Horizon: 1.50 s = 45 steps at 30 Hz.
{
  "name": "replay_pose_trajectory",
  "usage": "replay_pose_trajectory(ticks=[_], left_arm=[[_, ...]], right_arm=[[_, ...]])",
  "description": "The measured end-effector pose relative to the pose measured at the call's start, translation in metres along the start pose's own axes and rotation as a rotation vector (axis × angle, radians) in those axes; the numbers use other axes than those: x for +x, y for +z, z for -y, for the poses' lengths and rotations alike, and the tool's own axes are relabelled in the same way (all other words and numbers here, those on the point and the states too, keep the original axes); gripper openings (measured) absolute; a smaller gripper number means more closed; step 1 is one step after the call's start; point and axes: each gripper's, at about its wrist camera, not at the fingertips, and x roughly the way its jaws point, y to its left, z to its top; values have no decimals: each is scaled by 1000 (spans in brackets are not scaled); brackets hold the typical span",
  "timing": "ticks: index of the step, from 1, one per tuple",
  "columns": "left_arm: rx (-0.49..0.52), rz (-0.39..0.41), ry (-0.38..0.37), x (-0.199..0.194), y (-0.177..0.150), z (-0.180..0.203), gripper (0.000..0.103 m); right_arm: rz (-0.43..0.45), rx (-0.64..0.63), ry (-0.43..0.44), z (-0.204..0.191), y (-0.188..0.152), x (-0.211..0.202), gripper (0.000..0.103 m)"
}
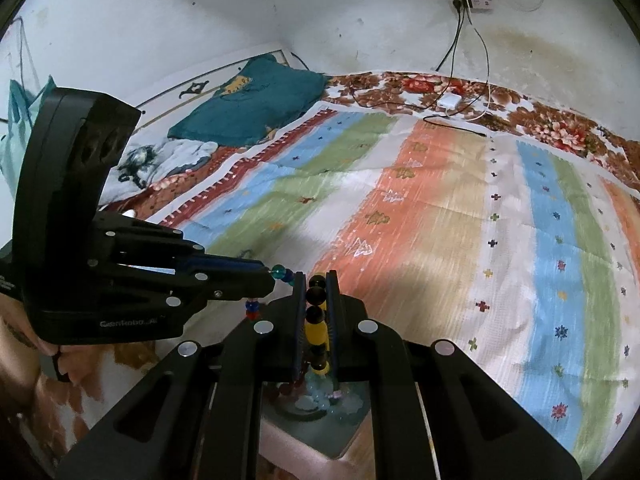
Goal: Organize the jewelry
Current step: 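Carry the multicolour bracelet with the left tool toward the tin while the right tool carries its bracelet, then open both tools over the tin to drop both bracelets, then move both open tools back over the gold and silver charms on the cloth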
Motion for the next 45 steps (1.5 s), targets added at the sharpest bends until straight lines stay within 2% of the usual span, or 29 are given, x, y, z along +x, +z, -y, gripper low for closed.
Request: replay_pose_trajectory(ticks=[14, 15, 16, 17, 19, 24, 28, 30, 34, 37, 41, 45], left_arm=[[8, -63, -20, 7, -8, 6, 10], [6, -65, -15, 7, -8, 5, 18], [-3, -69, -13, 7, -8, 4, 23], [-11, -69, -12, 7, -7, 2, 30], [-24, -70, -4, 7, -6, -1, 34], [-65, -76, -1, 9, -3, -12, 48], [-90, -87, 5, 12, -1, -19, 55], [-101, -95, 0, 15, 1, -23, 61], [-122, -123, -8, 24, 8, -31, 62], [-155, -163, -22, 37, 16, -41, 64], [-195, -232, -45, 57, 20, -51, 64], [-169, -277, 1, 74, 23, -51, 64]], right_arm=[[-52, 22, 19, -1, -13, 1, 11], [-55, 25, 19, 0, -13, 2, 11], [-59, 31, 15, 1, -13, 3, 17], [-58, 48, 10, 4, -12, 3, 32], [-50, 74, 8, 9, -12, 1, 40], [-75, 122, -15, 21, -12, 4, 42], [-92, 141, -24, 25, -13, 6, 51], [-101, 152, -27, 28, -12, 8, 52], [-131, 196, -11, 38, -11, 13, 61], [-215, 254, -10, 53, -13, 27, 61], [-245, 301, 5, 66, -9, 35, 61], [-294, 300, 5, 67, -9, 47, 62]])
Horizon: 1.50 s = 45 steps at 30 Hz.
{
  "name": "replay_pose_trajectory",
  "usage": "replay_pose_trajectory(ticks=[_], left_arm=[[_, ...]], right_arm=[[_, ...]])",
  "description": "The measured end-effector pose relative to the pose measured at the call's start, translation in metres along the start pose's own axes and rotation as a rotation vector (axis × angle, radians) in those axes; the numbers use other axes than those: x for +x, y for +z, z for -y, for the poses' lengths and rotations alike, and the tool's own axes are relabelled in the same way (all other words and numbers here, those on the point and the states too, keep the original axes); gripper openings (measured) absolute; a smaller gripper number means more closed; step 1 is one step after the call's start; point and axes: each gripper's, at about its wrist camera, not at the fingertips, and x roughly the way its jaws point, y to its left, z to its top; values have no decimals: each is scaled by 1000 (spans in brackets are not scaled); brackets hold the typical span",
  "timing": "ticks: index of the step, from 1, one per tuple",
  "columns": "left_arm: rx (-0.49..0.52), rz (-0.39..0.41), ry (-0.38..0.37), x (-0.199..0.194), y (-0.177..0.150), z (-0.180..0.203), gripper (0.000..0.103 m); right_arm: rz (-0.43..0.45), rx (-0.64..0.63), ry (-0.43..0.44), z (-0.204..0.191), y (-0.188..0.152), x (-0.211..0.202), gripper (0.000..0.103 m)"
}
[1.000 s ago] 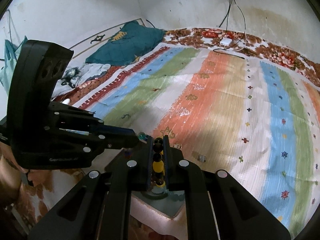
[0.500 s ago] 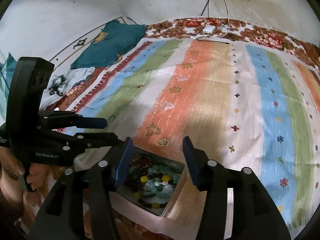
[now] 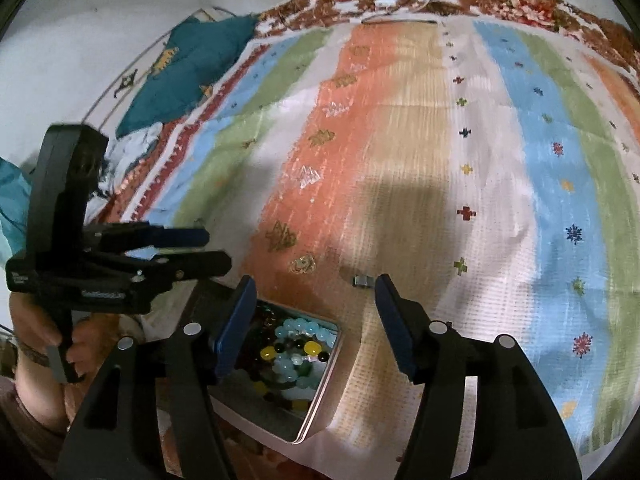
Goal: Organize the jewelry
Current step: 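Move both open tools back over the gold and silver charms on the cloth, then lower the left tool over the gold charm while the right tool lowers over the silver charm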
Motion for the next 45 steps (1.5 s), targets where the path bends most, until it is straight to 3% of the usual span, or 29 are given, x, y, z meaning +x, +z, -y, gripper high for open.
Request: replay_pose_trajectory(ticks=[20, 28, 36, 45], left_arm=[[-20, -136, 50, 51, 28, -8, 62], [-22, -193, 27, 67, 34, -10, 59], [-19, -235, 32, 80, 38, -10, 46], [15, -255, 54, 87, 36, -3, 43]], right_arm=[[-179, -22, -120, 22, 20, 53, 62], [-225, -43, -149, 24, 25, 73, 62], [-264, -70, -190, 22, 25, 91, 62], [-292, -83, -222, 25, 27, 106, 57]])
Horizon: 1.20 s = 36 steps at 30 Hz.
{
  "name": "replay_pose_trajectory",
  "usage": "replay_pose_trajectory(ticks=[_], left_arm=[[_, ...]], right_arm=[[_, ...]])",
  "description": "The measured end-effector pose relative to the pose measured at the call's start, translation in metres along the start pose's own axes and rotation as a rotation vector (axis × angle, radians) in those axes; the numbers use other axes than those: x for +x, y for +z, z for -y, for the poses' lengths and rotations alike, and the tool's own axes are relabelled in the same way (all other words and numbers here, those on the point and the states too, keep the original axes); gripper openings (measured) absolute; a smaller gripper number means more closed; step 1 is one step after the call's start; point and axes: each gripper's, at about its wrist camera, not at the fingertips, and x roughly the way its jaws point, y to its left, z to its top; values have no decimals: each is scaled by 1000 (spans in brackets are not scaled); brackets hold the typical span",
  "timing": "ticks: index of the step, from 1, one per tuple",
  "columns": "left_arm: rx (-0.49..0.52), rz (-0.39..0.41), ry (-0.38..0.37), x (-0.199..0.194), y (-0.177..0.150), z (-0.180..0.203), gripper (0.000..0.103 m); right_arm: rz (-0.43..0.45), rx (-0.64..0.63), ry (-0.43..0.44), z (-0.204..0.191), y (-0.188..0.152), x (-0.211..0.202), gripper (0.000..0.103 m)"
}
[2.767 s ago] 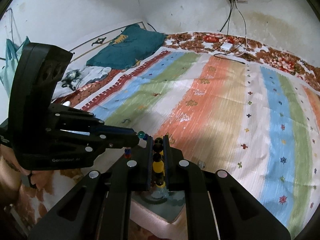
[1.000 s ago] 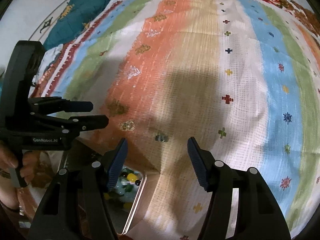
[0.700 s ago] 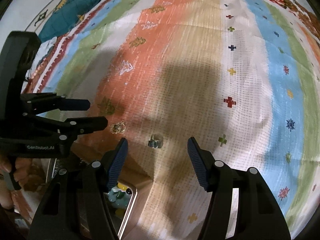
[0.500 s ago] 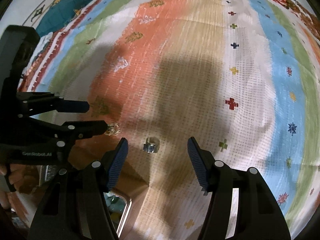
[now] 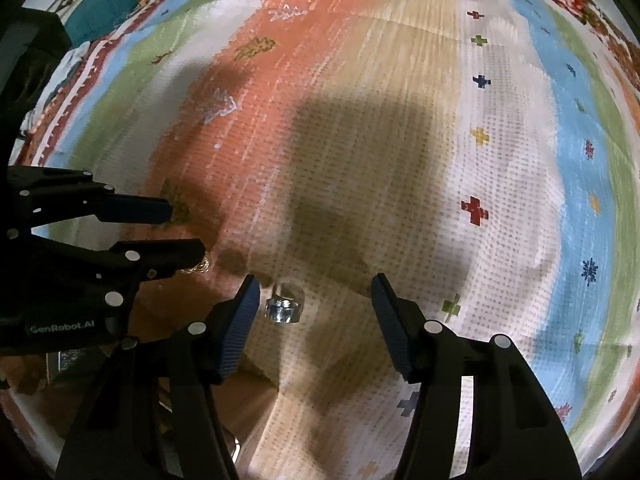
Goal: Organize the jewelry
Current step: 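Lower the left tool over the gold charm while the right tool lowers over the silver charm, then close the left tool on the gold charm while the right tool pinches the silver charm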
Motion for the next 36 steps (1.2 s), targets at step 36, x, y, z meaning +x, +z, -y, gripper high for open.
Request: replay_pose_trajectory(ticks=[36], left_arm=[[17, -12, 2, 5, -1, 5, 31]], right_arm=[[-7, 30, 15, 12, 2, -2, 35]])
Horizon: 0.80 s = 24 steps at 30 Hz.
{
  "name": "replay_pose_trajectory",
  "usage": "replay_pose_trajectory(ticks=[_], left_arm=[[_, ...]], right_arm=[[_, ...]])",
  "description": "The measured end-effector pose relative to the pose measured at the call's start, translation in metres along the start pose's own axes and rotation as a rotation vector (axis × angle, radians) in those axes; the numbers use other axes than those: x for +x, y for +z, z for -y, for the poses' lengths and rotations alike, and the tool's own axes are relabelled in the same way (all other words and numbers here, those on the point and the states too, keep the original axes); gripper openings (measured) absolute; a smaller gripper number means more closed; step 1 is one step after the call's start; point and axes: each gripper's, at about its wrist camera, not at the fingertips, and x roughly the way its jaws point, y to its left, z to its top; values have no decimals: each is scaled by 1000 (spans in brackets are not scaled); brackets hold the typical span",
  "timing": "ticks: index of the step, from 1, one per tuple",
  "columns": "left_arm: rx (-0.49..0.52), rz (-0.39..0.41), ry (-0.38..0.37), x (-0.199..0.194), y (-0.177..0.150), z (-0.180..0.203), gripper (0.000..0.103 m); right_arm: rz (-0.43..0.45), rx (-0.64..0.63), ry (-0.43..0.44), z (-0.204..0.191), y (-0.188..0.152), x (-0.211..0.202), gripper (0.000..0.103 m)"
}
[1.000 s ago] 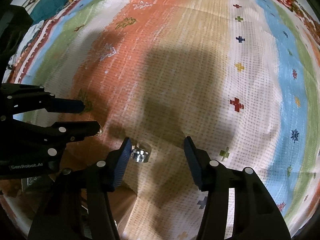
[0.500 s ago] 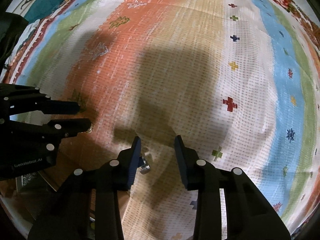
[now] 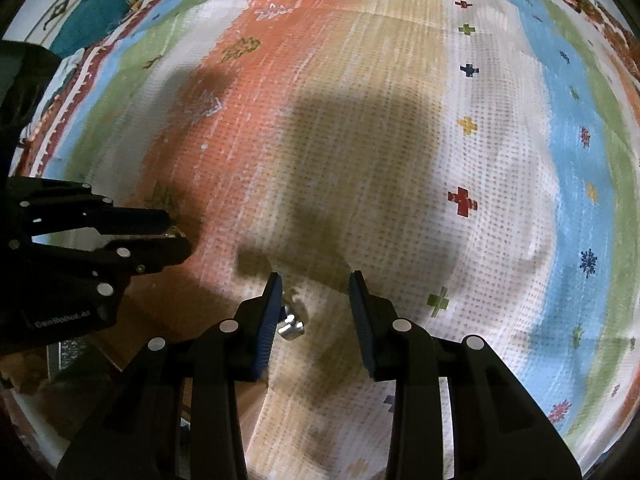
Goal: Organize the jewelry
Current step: 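Close the left tool on the gold charm while the right tool pinches the silver charm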
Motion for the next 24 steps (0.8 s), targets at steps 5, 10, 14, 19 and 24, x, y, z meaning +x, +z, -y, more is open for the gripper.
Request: replay_pose_trajectory(ticks=[5, 10, 14, 19, 24], left_arm=[[5, -2, -4, 0, -1, 0, 34], [-4, -3, -18, -2, -3, -1, 34], [-1, -4, -16, -1, -3, 0, 34], [24, -7, -1, 2, -3, 7, 34], [45, -7, 26, 4, -3, 13, 32]], right_arm=[[2, -5, 16, -1, -3, -3, 35], [19, -12, 34, -1, -2, -10, 35], [21, -25, 30, -4, -3, -10, 35], [-6, -53, 11, -10, -5, -1, 35], [-13, -47, 0, -10, -6, 2, 35]])
